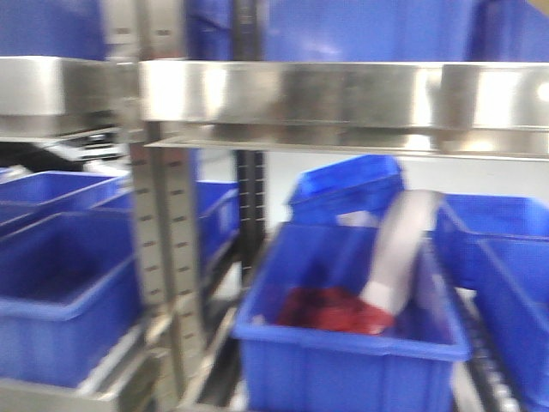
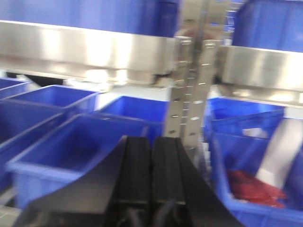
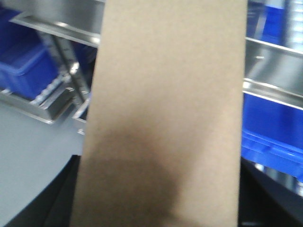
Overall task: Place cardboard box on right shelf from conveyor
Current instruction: 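Carry the held box up toward the upper shelf with the right gripper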
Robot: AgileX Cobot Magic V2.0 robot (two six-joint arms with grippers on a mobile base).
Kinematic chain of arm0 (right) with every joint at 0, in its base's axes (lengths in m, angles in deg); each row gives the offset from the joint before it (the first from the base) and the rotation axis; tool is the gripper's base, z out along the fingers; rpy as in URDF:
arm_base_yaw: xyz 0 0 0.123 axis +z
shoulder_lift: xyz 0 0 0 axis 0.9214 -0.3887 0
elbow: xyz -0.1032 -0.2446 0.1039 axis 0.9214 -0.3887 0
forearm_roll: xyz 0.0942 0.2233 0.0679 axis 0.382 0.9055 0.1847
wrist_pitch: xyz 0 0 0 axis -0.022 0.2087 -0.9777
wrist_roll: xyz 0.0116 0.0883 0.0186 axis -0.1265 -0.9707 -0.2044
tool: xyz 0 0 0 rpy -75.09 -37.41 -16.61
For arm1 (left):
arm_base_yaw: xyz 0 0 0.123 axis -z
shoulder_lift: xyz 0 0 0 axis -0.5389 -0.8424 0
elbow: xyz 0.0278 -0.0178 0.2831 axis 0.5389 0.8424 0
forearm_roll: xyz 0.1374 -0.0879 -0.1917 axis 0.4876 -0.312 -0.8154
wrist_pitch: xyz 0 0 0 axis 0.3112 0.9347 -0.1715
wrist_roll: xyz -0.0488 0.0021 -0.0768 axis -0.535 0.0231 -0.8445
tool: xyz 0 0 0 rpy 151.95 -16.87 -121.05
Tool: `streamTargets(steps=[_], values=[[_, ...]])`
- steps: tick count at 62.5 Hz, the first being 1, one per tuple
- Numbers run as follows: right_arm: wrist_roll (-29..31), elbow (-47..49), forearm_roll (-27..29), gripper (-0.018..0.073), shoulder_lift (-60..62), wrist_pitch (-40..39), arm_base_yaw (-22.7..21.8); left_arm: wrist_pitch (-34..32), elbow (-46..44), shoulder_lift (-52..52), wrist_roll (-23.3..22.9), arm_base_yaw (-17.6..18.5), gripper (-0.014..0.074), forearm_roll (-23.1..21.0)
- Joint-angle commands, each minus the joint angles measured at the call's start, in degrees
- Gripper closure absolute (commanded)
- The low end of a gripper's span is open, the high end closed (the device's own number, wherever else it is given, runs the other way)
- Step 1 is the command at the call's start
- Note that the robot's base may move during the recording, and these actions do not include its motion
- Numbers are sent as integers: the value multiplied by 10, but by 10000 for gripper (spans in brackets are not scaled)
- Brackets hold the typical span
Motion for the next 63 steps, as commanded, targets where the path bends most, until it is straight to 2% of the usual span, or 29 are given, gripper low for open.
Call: streamTargets(steps=[1,63], values=[[6,17,-5,293,-2,-47,-1,-52,-2,7,-4,3,715,-5],[6,17,-5,293,-2,-47,-1,-52,-2,7,-4,3,715,-5]])
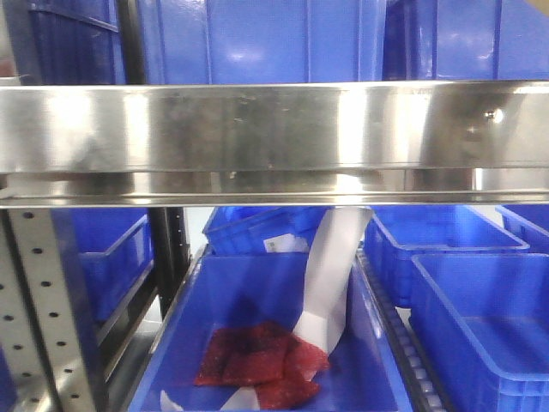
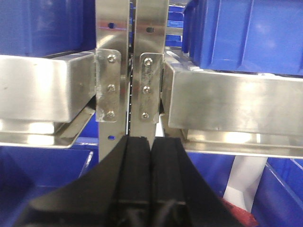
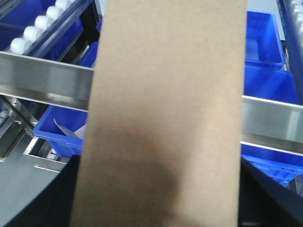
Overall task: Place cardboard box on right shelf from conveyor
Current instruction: 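Carry the held box up toward the upper shelf with the right gripper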
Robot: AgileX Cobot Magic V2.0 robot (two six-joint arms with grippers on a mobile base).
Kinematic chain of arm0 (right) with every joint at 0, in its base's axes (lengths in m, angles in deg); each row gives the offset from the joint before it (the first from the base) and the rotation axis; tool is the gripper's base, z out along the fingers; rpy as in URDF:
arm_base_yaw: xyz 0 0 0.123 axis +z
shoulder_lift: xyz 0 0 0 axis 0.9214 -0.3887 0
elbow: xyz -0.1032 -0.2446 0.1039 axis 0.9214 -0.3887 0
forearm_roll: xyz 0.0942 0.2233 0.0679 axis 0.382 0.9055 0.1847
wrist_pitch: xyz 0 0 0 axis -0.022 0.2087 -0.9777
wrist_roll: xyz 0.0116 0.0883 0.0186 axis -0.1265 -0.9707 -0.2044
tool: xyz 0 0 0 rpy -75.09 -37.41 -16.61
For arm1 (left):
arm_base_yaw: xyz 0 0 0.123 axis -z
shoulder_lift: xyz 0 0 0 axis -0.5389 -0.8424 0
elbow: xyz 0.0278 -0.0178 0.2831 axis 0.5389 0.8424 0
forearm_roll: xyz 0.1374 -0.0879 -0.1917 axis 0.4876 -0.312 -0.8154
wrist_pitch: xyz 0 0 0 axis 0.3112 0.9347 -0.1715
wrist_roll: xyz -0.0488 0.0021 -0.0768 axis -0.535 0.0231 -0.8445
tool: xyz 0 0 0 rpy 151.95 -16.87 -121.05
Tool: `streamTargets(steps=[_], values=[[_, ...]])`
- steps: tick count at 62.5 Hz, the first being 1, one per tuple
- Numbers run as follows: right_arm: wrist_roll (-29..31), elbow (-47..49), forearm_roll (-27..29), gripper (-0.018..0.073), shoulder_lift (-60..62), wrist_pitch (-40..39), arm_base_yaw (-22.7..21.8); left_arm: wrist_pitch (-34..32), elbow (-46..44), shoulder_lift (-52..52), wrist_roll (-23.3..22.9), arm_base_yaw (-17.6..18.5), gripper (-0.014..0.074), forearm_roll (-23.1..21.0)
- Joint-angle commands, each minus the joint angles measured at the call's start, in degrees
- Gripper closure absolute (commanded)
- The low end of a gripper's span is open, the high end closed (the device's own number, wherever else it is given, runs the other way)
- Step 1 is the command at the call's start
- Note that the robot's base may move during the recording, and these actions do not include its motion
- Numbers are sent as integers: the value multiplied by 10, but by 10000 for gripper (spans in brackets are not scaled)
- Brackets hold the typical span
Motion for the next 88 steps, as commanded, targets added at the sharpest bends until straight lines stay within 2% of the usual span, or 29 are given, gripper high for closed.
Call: streamTargets(steps=[1,42,61,68,75,88], values=[[6,17,-5,293,-2,-47,-1,-52,-2,7,-4,3,715,-5],[6,17,-5,293,-2,-48,-1,-52,-2,7,-4,3,715,-5],[6,17,4,293,-2,-66,-1,-52,-2,7,-4,3,715,-5],[9,19,-5,293,-16,-98,-1,-52,-2,7,-4,3,715,-5],[59,38,-8,293,-61,-132,-1,-52,-2,7,-4,3,715,-5],[188,129,-8,293,-175,-133,0,-52,-2,7,-4,3,715,-5]])
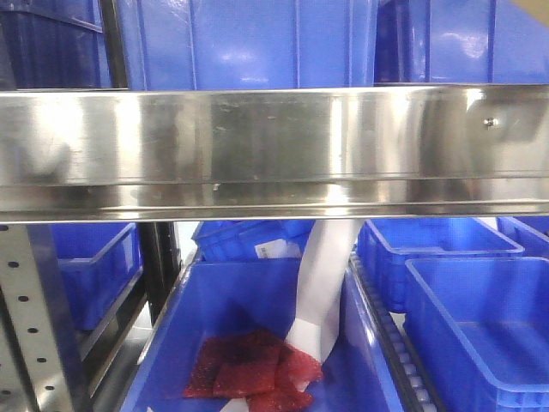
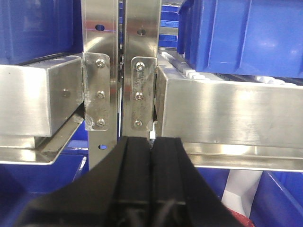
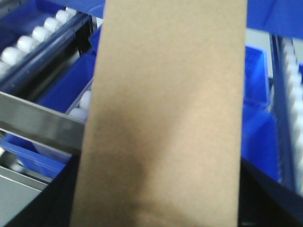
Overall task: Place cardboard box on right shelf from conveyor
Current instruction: 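Carry the held box up toward the upper shelf with the right gripper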
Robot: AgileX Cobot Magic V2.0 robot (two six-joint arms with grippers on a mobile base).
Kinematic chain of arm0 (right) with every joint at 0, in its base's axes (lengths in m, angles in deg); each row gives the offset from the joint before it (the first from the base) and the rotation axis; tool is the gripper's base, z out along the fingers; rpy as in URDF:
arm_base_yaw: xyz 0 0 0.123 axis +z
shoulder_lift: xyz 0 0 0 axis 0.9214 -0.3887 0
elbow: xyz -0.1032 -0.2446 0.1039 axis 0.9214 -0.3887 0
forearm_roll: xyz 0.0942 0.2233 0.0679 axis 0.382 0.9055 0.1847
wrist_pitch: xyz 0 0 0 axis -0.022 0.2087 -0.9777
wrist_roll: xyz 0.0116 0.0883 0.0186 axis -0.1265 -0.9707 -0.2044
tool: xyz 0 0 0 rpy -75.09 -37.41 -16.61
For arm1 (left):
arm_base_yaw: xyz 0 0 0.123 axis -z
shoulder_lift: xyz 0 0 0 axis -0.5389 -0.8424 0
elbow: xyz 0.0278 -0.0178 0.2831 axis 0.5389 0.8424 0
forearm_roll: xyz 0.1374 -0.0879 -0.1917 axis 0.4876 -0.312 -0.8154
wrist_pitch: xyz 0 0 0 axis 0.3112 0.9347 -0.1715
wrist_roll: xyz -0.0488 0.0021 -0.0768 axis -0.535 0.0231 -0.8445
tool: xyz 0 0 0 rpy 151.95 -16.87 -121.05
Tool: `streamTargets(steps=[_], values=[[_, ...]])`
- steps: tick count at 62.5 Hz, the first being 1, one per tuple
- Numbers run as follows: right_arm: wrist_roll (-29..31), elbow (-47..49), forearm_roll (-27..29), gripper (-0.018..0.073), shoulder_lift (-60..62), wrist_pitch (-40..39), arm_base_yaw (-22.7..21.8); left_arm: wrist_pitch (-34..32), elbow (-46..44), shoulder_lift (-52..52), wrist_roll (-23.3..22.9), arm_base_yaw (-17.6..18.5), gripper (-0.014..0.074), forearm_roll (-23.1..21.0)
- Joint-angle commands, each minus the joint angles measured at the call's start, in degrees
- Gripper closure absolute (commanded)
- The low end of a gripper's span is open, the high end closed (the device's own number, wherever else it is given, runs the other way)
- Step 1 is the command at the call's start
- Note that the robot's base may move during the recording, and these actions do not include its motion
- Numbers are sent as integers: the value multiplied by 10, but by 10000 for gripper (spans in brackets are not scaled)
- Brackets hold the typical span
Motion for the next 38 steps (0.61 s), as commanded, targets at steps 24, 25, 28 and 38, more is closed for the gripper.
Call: streamTargets(steps=[24,25,28,38], values=[[337,206,-8,293,-197,-65,50,-52,-2,7,-4,3,715,-5],[351,208,-8,293,-202,-67,57,-52,-2,7,-4,3,715,-5],[399,213,-8,293,-214,-75,71,-52,-2,7,-4,3,715,-5],[502,215,-3,293,-254,-122,105,-52,-2,7,-4,3,715,-5]])
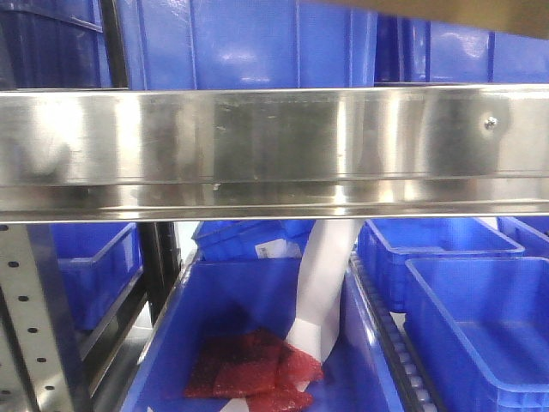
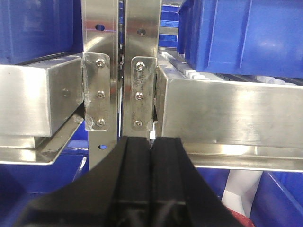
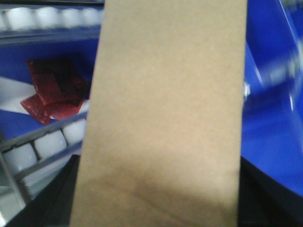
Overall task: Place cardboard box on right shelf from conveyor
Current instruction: 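Carry the held box up toward the upper shelf with the right gripper, then lower the box onto the upper shelf rollers beside the blue bin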
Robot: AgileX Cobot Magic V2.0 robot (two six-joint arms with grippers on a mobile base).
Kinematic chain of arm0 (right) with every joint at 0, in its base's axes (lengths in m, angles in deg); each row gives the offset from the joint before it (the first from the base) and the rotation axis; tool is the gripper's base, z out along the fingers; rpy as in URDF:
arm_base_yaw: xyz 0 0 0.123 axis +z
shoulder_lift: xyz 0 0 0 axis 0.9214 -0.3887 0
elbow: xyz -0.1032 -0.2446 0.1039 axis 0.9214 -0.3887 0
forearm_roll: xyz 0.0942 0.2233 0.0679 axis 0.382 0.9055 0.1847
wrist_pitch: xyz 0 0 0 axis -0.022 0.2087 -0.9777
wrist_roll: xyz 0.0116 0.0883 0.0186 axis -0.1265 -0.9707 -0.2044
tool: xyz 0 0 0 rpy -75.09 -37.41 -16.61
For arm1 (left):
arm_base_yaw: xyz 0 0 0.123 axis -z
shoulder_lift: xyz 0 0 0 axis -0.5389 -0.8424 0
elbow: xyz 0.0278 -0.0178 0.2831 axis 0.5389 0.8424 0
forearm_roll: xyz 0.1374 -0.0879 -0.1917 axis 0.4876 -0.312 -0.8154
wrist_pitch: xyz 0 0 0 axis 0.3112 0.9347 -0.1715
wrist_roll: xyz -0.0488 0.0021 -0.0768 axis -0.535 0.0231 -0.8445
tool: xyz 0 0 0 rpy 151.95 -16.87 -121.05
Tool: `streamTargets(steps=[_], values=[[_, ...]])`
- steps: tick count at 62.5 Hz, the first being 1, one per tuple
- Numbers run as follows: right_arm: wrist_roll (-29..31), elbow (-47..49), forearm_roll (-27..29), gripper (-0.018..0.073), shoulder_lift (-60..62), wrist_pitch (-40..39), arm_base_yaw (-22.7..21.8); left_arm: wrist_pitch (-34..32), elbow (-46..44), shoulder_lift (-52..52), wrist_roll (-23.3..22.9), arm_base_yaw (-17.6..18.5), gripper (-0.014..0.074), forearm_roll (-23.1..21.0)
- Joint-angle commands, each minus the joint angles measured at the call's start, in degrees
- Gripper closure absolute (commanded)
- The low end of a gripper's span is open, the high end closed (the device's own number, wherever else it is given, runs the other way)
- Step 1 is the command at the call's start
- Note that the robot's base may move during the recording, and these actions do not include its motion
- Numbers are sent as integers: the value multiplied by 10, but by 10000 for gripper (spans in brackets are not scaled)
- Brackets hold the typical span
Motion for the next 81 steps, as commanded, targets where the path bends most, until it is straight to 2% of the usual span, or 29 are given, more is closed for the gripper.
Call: streamTargets(steps=[1,15,29,44,59,81], values=[[66,25,2,293,-6,-77,15,-52,-2,7,-4,3,715,-5],[138,25,15,293,-62,-133,50,-52,-2,7,-4,3,715,-5],[172,25,74,293,-101,-170,72,-52,-2,7,-4,3,715,-5],[228,26,136,293,-120,-176,83,-52,-2,7,-4,3,715,-5],[302,26,147,295,-134,-176,83,-52,-2,7,-4,3,715,-5],[308,26,179,295,-140,-176,81,-52,-2,7,-4,3,715,-5]])
